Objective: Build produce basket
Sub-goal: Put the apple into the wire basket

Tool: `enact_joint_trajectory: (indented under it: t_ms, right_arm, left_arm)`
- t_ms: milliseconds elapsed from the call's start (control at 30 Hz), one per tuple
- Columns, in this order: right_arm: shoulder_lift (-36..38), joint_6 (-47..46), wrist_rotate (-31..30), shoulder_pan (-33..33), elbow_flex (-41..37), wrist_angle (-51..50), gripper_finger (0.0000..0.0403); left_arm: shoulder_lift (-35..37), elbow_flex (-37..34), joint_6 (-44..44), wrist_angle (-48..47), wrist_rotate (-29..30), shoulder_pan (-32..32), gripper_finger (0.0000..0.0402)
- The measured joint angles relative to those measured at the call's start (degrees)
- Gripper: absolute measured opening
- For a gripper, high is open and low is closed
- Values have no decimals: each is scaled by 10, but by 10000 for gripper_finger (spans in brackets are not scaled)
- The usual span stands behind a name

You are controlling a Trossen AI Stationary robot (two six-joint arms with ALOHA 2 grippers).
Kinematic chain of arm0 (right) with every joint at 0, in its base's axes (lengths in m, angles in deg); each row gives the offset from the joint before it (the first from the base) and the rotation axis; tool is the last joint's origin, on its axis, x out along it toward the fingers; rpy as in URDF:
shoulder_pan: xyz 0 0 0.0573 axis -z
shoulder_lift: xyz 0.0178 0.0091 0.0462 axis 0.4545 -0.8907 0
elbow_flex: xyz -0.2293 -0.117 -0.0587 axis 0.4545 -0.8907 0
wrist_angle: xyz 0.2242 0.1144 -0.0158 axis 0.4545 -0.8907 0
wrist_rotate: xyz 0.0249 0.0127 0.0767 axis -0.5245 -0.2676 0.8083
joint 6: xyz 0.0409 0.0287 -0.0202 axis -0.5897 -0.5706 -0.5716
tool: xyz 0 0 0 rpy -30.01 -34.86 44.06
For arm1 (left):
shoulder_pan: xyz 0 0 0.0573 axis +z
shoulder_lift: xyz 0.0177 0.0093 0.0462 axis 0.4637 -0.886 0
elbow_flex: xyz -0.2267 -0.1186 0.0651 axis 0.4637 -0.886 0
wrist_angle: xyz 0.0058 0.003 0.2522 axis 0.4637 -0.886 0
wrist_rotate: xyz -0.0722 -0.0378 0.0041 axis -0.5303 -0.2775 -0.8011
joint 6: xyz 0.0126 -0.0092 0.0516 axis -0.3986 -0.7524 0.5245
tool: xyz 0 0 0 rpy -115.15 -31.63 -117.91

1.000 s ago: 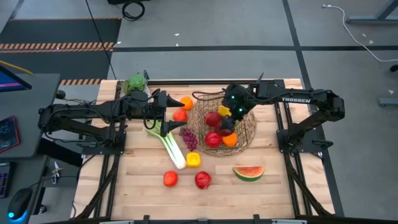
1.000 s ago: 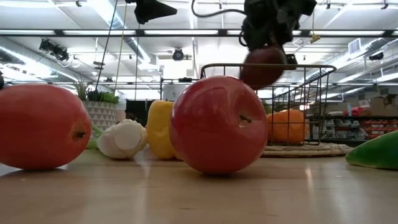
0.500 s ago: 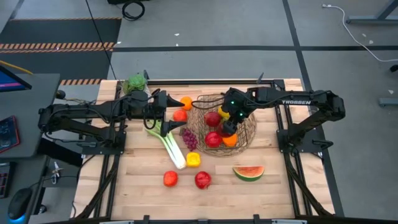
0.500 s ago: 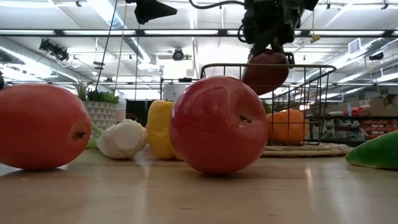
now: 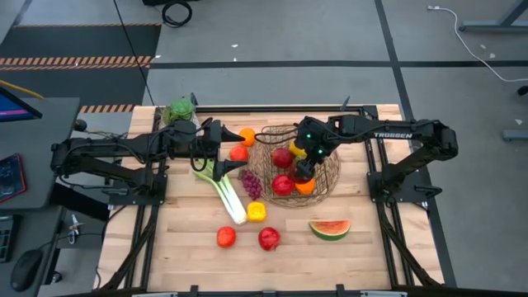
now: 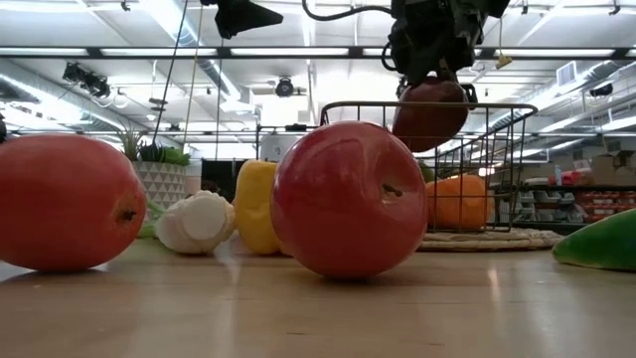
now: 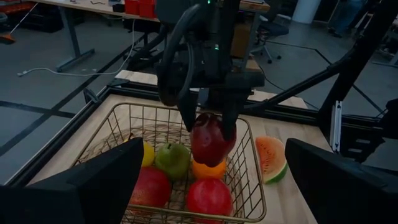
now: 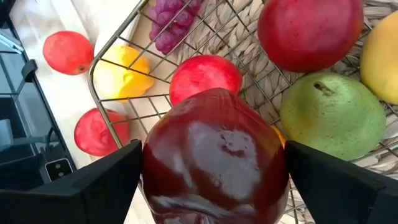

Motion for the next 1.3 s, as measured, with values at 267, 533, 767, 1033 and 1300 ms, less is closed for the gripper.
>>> enact_joint_trajectory:
  t_ms: [267,533,767,1033,1300]
  right_arm:
    - [0,41,106,-3,0,21,399]
    - [2,29,121,-5,0,41,397]
    - [8,69,114,-57,0,70,396]
    - [25,78,33,-166,0,101,397]
    - [27,54,-1,-270,-1,87,397]
  left_arm:
    - [0,0,0,0,0,0,400]
    - [0,1,0,-11,0,0,400]
    - [-1,1,13,-64,0,0,400]
    - [-10,1,-7,-92,0,-2,400]
    - [-30,1,-12,-113,0,0,400]
